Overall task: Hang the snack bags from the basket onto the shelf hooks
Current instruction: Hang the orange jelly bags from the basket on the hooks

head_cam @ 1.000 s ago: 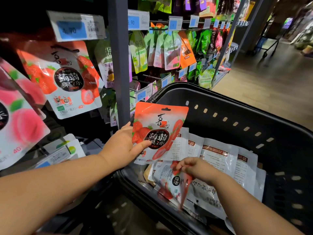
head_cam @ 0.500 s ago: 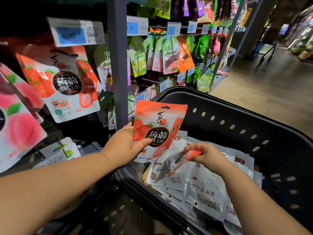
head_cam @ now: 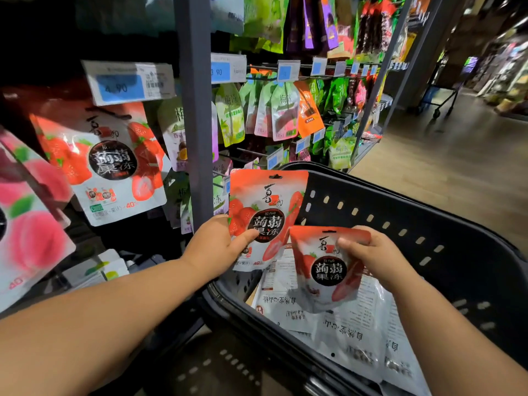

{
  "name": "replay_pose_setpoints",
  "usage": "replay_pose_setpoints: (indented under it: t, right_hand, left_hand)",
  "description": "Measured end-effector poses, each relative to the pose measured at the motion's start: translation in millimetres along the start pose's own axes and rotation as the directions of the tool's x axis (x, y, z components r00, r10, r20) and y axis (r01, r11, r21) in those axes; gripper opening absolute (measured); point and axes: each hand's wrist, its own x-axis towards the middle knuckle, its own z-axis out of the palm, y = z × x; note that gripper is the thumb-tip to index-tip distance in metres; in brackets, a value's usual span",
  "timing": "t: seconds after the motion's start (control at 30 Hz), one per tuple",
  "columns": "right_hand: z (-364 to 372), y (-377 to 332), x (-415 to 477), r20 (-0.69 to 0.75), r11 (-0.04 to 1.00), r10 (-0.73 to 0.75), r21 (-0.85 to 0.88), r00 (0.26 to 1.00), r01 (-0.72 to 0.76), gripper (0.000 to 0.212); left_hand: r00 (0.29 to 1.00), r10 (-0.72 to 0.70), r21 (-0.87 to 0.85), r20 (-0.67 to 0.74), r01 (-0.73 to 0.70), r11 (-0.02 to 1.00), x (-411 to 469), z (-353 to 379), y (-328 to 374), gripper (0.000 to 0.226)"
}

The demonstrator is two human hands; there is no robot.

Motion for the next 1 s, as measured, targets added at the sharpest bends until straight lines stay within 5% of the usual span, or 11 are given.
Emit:
replay_pose_setpoints:
  t: [0.17, 0.3, 0.5, 0.77, 1.0]
  right_hand:
    - [-5, -13, 18, -0.093, 0.973, -0.05, 0.22, 0.994, 0.069, 0.01]
    - [-8, -27, 29, -0.169, 0.938, -0.116, 0.307, 0.979, 0.164, 0.033]
    - [-6, -51, 39, -0.258, 0.878, -0.154, 0.407, 0.954, 0.252, 0.011]
    - [-7, -97, 45, -0.235, 0.892, -0.257, 0.316, 0.937, 0.324, 0.02]
    - [16, -143, 43, -0.239, 0.908, -0.37, 0.11, 0.898, 0.404, 0.002]
  left_hand:
    - [0.993, -0.114, -0.019, -0.023, 0.114, 0.993, 12, 6, 14, 0.048]
    - [0.981, -0.191, -0.039, -0.04, 0.189, 0.981, 26, 15, 21, 0.062]
    - [0.963, -0.265, -0.1, -0.058, 0.258, 0.961, 41, 21, 32, 0.064]
    - [0.956, -0.265, -0.294, -0.126, 0.219, 0.93, 46, 0, 37, 0.06]
    - [0.954, -0.241, -0.534, -0.177, 0.113, 0.838, 17, -26, 47, 0.041]
